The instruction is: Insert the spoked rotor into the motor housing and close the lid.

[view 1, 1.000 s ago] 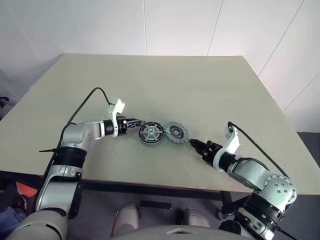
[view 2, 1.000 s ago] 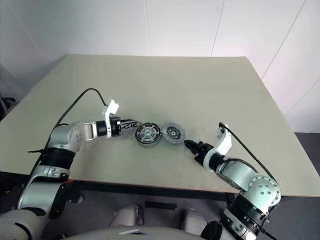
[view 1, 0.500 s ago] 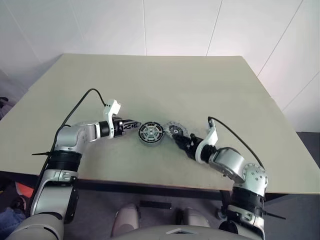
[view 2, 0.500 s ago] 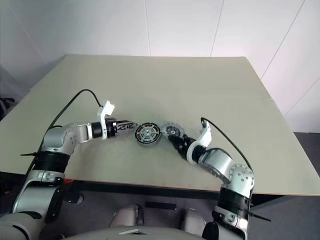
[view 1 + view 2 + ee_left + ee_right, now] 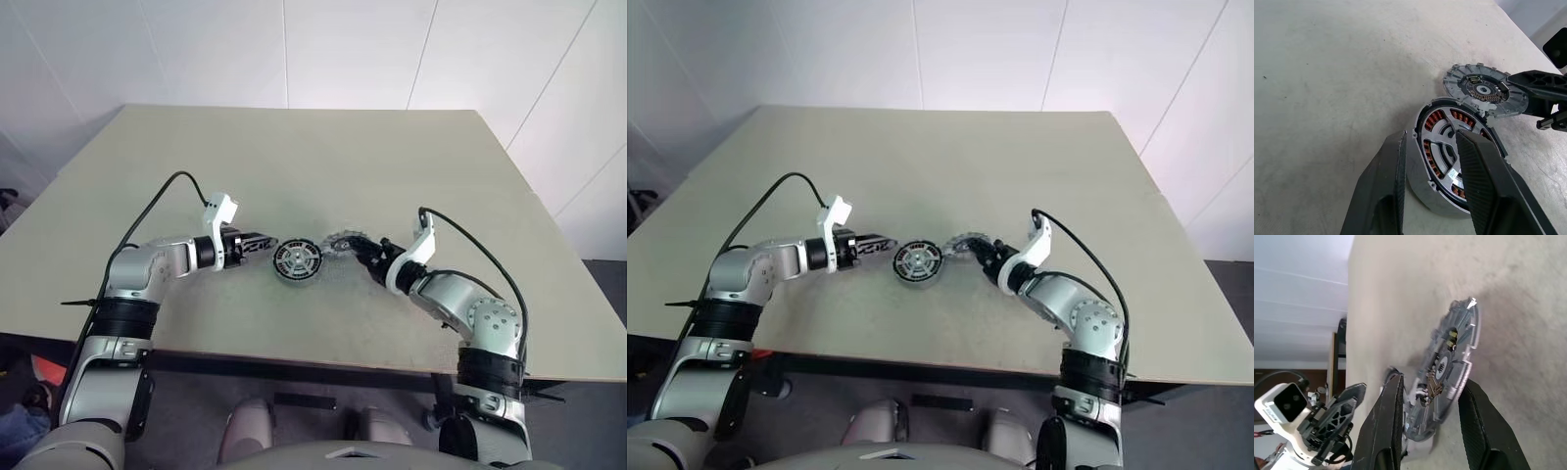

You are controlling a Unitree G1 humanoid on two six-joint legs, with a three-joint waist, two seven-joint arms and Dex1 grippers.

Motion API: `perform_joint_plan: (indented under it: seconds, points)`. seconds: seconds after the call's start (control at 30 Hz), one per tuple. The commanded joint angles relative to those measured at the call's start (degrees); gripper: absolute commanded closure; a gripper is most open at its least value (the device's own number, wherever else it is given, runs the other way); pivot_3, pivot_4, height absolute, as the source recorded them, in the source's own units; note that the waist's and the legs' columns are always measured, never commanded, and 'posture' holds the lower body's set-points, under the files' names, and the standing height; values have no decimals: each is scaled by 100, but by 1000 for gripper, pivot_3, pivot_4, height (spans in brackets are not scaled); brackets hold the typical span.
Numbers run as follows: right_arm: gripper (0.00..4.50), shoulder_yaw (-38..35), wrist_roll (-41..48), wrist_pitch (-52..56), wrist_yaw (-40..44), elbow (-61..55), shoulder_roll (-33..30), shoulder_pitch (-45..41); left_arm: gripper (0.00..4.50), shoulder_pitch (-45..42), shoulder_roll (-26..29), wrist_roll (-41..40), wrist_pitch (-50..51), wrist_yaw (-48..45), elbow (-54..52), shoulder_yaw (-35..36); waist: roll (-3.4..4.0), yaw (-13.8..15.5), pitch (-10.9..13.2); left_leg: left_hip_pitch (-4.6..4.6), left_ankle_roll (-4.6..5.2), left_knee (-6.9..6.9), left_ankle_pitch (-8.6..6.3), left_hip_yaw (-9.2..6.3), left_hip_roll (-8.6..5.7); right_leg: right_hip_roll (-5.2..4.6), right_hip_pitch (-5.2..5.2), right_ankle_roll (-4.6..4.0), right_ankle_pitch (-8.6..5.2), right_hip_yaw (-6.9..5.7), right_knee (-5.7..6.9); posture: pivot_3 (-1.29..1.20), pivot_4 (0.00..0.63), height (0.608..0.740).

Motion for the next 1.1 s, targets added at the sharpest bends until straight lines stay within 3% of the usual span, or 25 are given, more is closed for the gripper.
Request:
perform_joint_plan:
  seconds: [0.03, 0.37, 0.93, 1.1]
  points:
    - [2639, 186, 36, 28, 362, -162, -146, -315, 2763, -165, 10, -35, -133, -15, -9, 100, 0, 0, 0, 0, 0, 2, 0, 0, 1, 0, 2, 0, 0, 0, 0, 0, 0, 740]
    - [2639, 1040, -555, 257, 1196, -210, -398, -807, 2763, -286, 19, -2, -374, 24, 174, 203, -1, 6, 0, -2, 6, 5, -4, 0, 1, 0, 3, -31, 17, 0, 0, 0, 0, 740]
    - [2639, 1581, -1677, 268, 1881, -122, -351, -1019, 2763, -258, 127, -36, -456, 103, 186, 422, -3, 8, -1, -6, 9, 16, -5, 0, 3, 0, 4, -36, 20, 0, 3, 0, 0, 740]
    - [2639, 2047, -2539, -507, 2621, -648, -587, -1015, 2763, -254, 161, -45, -518, 81, 248, 475, -4, 12, 0, -8, 10, 16, -6, -1, 3, 0, 3, -36, 20, 0, 3, 0, 0, 740]
